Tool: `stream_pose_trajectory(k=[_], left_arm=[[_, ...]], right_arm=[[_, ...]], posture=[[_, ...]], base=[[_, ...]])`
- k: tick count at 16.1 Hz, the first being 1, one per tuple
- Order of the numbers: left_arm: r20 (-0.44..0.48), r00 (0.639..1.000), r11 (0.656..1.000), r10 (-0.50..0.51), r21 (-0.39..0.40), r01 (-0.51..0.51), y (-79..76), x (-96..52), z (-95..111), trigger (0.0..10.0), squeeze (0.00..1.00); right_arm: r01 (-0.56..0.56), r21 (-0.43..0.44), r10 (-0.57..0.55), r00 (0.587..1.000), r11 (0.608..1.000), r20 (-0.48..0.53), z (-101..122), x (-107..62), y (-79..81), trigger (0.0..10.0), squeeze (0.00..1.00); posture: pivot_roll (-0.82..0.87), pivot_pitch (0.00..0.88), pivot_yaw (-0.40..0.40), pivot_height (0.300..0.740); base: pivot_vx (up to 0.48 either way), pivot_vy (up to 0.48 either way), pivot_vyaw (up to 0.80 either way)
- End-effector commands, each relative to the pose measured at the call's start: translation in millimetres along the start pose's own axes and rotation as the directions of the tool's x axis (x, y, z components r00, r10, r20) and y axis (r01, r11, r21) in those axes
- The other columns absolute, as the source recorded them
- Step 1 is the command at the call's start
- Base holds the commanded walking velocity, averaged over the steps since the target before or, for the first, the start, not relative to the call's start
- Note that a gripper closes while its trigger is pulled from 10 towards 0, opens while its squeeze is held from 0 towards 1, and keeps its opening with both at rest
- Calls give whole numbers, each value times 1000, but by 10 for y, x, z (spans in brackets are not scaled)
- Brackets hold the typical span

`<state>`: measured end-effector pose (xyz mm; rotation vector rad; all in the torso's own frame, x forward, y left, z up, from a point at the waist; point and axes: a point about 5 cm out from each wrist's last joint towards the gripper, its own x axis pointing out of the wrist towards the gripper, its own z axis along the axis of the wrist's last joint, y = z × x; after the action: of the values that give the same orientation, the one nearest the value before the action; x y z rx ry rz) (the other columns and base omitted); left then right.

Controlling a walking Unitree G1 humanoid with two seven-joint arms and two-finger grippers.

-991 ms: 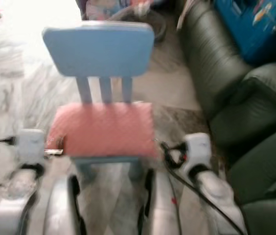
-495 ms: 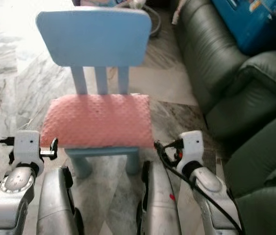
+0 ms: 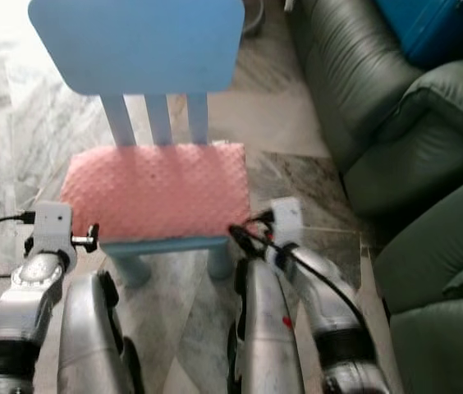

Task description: Move the pillow to the sofa

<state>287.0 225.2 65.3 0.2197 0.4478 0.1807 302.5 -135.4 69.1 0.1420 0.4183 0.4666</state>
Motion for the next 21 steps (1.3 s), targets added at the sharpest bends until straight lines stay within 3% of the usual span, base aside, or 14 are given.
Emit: stream_pose_trajectory(k=[1,5,8,9,10,17,18,19,20,21], left_arm=[[-16,1000,1000,19,1,-19,74,50,-69,10000,1000],[14,997,996,82,-44,-81,163,228,38,10000,1000],[21,996,995,89,-53,-88,128,303,76,10000,1000],[24,995,994,94,-55,-92,127,322,92,10000,0],[29,994,993,103,-65,-101,131,344,102,10000,0],[-15,997,985,72,-159,-74,6,421,-96,10000,0],[-29,997,984,69,-165,-73,-16,417,-129,10000,0],[-33,997,983,68,-172,-73,-25,417,-144,7961,0],[-55,996,987,71,-138,-79,-45,396,-241,0,0],[-67,995,987,70,-138,-79,-53,383,-290,0,0]], right_arm=[[26,-8,-26,1000,1000,-11,-38,36,-66,10000,1000],[104,-48,-103,994,993,22,-17,178,-138,10000,1000],[105,-56,-105,994,993,-1,-124,245,-103,10000,1000],[102,-56,-103,995,993,-6,-158,262,-85,10000,957],[98,-51,-99,995,994,-7,-183,283,-69,10000,0],[193,6,-193,981,981,-3,-213,462,41,10000,0],[210,6,-210,978,978,-8,-204,473,41,8941,0],[222,5,-222,975,975,-9,-198,478,39,2980,0],[240,65,-238,971,969,-36,-236,486,49,0,0],[242,88,-239,970,966,-48,-262,488,62,0,0]], posture=[[-8,291,-86,498],[-7,306,-89,498],[-15,307,-94,498],[-11,310,-96,498],[-5,309,-99,498],[42,317,-119,498],[49,319,-123,498],[49,319,-123,498],[62,323,-128,498],[67,326,-134,498]], base=[[0,0,0],[0,0,0],[0,0,0],[0,0,0],[0,0,0],[0,0,0],[0,0,0],[0,0,0],[0,0,0],[0,0,0]])
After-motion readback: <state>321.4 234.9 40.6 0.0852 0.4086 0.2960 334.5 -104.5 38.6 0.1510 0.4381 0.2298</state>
